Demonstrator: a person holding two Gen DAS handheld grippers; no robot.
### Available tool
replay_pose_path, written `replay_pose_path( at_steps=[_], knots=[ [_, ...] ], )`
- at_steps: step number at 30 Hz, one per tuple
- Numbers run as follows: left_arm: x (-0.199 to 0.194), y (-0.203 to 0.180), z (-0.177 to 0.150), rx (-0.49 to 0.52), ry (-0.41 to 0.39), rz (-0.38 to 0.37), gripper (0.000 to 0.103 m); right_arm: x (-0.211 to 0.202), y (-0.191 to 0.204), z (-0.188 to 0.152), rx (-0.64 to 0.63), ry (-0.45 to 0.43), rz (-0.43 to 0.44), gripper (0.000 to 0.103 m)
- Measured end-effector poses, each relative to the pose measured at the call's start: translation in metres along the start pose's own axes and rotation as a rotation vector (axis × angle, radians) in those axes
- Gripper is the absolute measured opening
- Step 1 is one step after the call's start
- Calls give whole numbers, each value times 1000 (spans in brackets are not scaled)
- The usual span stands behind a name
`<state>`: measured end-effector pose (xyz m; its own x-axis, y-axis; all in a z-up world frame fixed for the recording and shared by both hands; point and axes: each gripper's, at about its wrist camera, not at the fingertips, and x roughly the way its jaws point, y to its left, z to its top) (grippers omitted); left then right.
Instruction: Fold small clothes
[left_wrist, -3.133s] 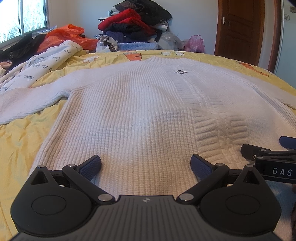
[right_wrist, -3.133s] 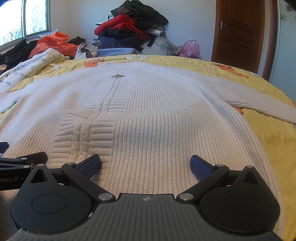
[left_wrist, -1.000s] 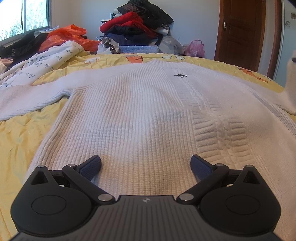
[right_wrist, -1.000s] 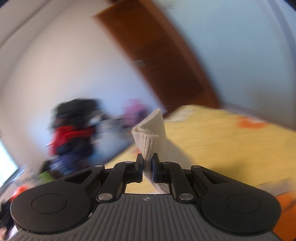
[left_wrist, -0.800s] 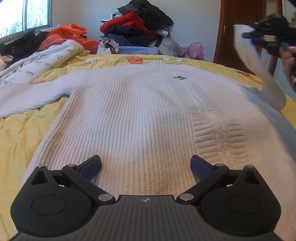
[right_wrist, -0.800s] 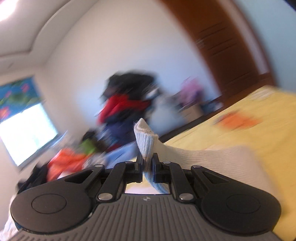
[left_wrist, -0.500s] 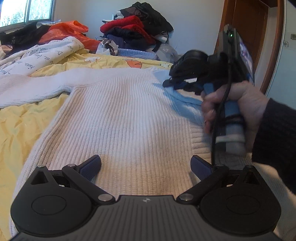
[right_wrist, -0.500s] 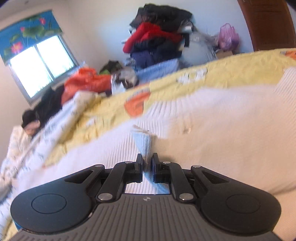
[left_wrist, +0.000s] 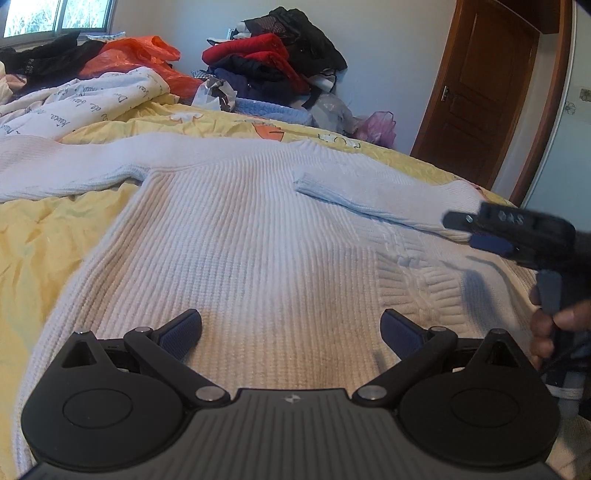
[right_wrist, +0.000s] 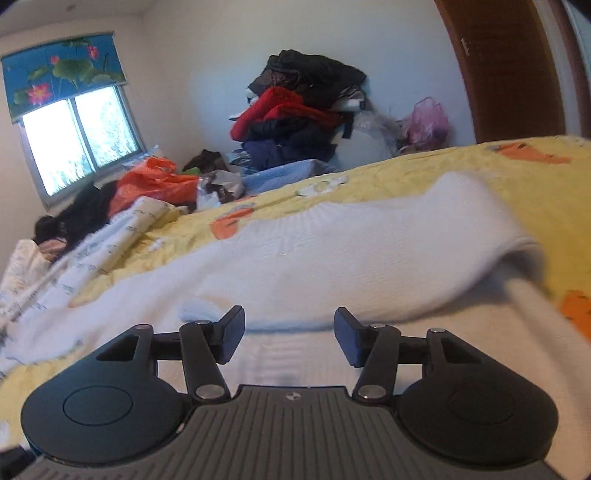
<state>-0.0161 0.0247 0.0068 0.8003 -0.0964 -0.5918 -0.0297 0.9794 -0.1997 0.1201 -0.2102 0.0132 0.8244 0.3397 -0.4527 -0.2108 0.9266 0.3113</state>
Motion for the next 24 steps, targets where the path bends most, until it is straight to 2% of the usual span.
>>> replay_pose_path(
  at_steps=[2, 4, 7, 10, 13, 14, 17, 19, 20, 22, 23, 24],
  knots=[
    [2, -4, 13, 2, 32, 14, 103, -13, -17, -7, -27, 20, -75, 66],
    [9, -6, 37, -31, 50, -44, 103, -21, -34, -13, -2, 35, -99, 82],
    [31, -5, 84, -151, 63, -154, 103, -26, -56, -16, 130, 13, -38, 87],
    [74, 4, 120, -299, 98, -242, 103, -23, -56, -17, 136, 26, -29, 91],
    [122, 16, 135, -442, 184, -233, 102, -22, -54, -17, 124, 30, -15, 94],
    [136, 19, 136, -494, 215, -252, 100, -23, -55, -16, 128, 28, -6, 95],
    [164, 23, 135, -593, 277, -271, 90, -25, -60, -17, 152, 22, 18, 96],
    [172, 20, 137, -585, 273, -257, 78, -26, -63, -16, 162, 18, 28, 97],
    [175, 17, 138, -574, 269, -245, 76, -26, -63, -16, 163, 17, 30, 97],
    [180, 12, 143, -532, 276, -210, 51, -25, -62, -16, 161, 18, 33, 98],
    [184, 10, 146, -501, 285, -173, 43, -25, -62, -16, 161, 18, 35, 98],
    [186, 8, 148, -470, 289, -134, 26, -24, -62, -16, 163, 18, 38, 99]
  ],
)
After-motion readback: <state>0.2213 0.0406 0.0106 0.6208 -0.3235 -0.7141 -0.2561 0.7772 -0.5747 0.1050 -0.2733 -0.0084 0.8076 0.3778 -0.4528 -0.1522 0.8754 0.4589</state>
